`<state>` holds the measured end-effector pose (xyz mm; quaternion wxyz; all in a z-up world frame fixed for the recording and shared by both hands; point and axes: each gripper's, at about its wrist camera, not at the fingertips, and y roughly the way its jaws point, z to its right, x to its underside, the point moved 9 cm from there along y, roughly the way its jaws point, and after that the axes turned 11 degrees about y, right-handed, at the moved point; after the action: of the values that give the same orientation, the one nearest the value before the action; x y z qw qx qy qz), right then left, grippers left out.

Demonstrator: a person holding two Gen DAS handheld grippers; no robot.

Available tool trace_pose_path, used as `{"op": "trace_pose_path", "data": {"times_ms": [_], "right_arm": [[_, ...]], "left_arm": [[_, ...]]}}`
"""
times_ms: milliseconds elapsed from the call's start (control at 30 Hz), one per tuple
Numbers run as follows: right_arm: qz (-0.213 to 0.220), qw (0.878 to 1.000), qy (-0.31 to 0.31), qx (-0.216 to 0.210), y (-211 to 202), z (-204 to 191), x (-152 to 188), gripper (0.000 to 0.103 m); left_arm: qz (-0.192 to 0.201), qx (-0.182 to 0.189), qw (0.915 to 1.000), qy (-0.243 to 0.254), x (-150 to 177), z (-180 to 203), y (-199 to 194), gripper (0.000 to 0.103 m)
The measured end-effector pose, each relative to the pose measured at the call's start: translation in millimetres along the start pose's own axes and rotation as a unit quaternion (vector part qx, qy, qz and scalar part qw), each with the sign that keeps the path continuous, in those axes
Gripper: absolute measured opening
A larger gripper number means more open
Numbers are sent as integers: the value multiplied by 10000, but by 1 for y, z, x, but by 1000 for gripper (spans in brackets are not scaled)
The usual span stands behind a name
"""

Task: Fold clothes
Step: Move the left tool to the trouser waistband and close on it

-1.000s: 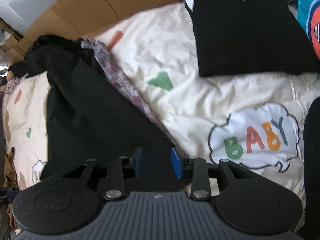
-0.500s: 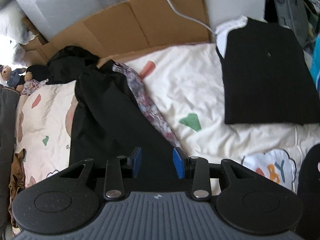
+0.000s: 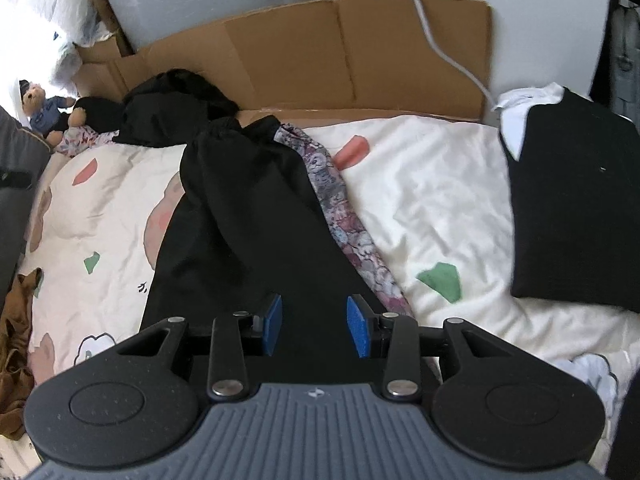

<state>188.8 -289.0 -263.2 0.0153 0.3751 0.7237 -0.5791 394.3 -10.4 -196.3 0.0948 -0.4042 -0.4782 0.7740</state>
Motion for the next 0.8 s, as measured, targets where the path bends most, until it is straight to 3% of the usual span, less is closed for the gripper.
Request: {"op": "trace_pose_path", "data": {"times_ms": [200, 367, 667, 800], "right_arm": [[133, 9998, 0, 154, 37, -2, -9, 41], [184, 9997, -89, 150, 65, -7, -20, 41], [134, 9996, -222, 122, 102, -7, -35, 41], [228, 9997, 27, 57, 109, -2, -39, 41]], "left_arm": [[143, 84, 9998, -60, -14, -19, 38, 37], [259, 82, 9993, 256, -38, -28, 79, 52], [40, 196, 9971, 727, -86, -27, 142, 54], [97, 223, 9943, 1039, -127, -20, 158, 56]]}}
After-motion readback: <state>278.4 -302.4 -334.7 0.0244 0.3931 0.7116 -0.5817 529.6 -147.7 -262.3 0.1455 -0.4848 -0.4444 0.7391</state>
